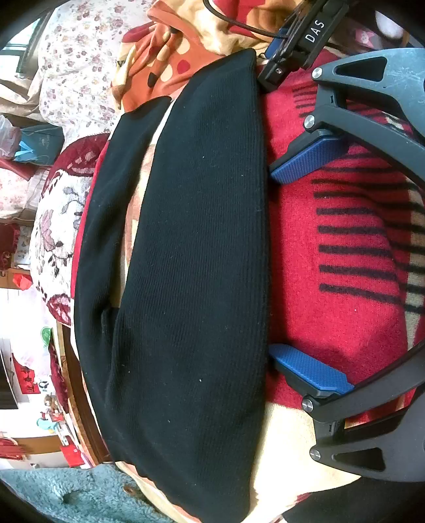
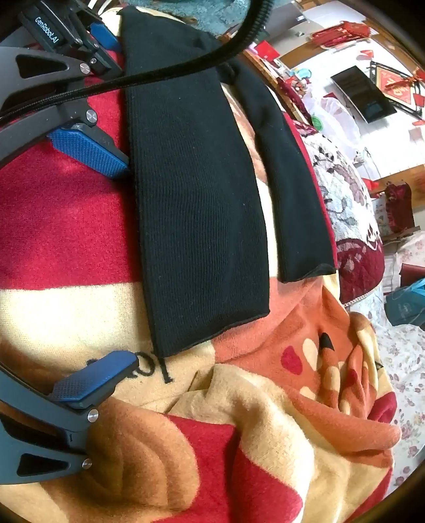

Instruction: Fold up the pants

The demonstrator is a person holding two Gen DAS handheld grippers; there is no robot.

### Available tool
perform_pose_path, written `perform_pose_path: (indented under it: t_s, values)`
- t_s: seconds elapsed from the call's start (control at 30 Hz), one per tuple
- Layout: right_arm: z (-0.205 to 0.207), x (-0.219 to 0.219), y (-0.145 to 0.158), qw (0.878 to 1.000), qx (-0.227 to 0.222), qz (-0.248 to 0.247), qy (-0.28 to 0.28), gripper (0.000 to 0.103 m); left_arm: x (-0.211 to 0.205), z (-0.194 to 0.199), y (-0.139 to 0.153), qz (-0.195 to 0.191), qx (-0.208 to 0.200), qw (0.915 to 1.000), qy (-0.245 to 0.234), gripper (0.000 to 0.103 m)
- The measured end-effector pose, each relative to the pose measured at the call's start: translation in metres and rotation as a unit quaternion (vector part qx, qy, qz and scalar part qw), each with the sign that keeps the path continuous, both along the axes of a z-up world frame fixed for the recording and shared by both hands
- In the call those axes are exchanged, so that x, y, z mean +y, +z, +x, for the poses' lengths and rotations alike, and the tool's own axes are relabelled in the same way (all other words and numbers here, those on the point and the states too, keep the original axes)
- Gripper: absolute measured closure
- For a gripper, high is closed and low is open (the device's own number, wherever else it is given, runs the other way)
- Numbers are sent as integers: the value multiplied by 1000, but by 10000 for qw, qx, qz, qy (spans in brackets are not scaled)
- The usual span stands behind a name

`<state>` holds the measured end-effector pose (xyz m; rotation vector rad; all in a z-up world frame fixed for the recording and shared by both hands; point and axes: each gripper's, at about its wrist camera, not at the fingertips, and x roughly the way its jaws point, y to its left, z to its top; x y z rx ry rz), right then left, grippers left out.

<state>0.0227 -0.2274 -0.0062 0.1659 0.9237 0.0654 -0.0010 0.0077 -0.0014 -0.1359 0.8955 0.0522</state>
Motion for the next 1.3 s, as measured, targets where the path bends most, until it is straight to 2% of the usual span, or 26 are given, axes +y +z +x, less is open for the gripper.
perform_pose_path:
  t_s: [0.13,0.17,0.33,0.43,0.53,0.57,0.67,0.73,0.87,0.97,1.1,1.3]
  values:
    - [2,3,2,10000,34,-2,-3,0,7,-2,2,-12,115,9998,-169,5]
    - [3,2,3,10000,60,3,-7,0,-7,3,3,7,146,9997,-190,5]
    - [8,0,4,9996,266,78,36,0,-5,3,13,56,403,9987,-321,5]
    - [10,0,6,9992,336,108,206,0,-8,-2,26,289,246,9985,-399,5]
    - [9,0,7,9983,425,118,380,0,-2,-6,40,302,37,9990,-340,5]
    - [8,1,9,9979,456,189,416,1,1,-7,45,285,-40,9991,-298,5]
    - [6,4,22,9963,451,452,571,17,8,-9,62,293,-252,9990,-220,5]
    - [4,10,32,9958,371,475,686,18,12,-9,71,395,-368,9983,-206,5]
    - [-5,30,64,9940,-238,300,1024,18,17,-6,86,469,-478,9975,-243,5]
    - [-4,38,81,9916,-497,322,1147,18,20,-4,95,463,-543,9971,-260,5]
    - [6,47,95,9906,-534,322,1215,18,23,1,100,429,-544,9973,-232,5]
    - [9,51,101,9898,-570,269,1275,18,27,5,102,352,-512,9979,-189,5]
